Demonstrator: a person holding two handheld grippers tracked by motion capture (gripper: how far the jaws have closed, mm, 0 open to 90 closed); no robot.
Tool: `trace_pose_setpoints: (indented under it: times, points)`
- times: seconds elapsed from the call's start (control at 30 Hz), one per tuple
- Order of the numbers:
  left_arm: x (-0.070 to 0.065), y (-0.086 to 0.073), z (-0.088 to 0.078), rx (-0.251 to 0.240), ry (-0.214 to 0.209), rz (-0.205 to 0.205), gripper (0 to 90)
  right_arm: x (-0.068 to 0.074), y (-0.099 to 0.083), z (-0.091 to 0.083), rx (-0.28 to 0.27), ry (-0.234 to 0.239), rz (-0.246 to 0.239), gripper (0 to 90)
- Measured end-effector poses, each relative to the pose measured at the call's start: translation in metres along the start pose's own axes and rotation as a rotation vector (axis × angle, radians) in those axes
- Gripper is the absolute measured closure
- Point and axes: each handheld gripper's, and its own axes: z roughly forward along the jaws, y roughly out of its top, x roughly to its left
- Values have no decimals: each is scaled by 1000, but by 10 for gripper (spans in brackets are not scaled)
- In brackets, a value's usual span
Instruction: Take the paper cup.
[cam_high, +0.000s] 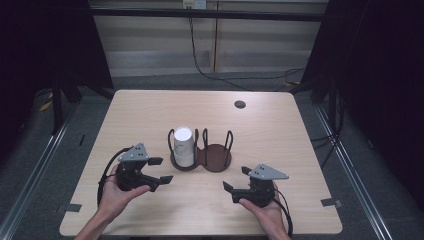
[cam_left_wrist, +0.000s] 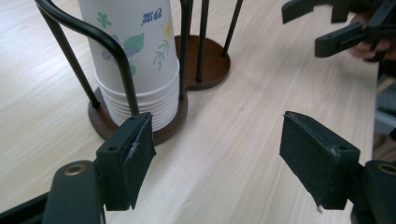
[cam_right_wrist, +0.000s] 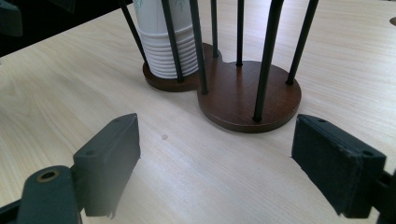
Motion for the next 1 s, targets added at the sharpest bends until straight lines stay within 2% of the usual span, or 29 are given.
trace_pose_setpoints:
  times: [0.17,0.27,0.47,0.63,0.77,0.83,0.87,0.93,1.0]
  points:
    - [6,9,-2,16,13,8,256,1,0,1,2,14,-3,148]
    - [10,9,-3,4,23,-21,257,2,0,1,8,22,1,154]
    - [14,12,-3,7,41,-8,315,7,-1,2,23,47,-24,162]
    - [17,25,-6,22,41,1,283,9,-2,4,33,48,-36,163]
    - [21,35,-7,41,39,10,278,6,-2,3,37,51,-22,158]
    - [25,41,-10,36,34,10,277,5,-2,3,33,52,-23,157]
    - [26,46,-11,55,51,18,275,5,-3,3,37,49,-22,157]
    - [27,50,-11,65,59,23,273,5,-3,3,43,52,-18,158]
    - [28,54,-10,81,53,21,273,5,-4,5,54,64,-22,162]
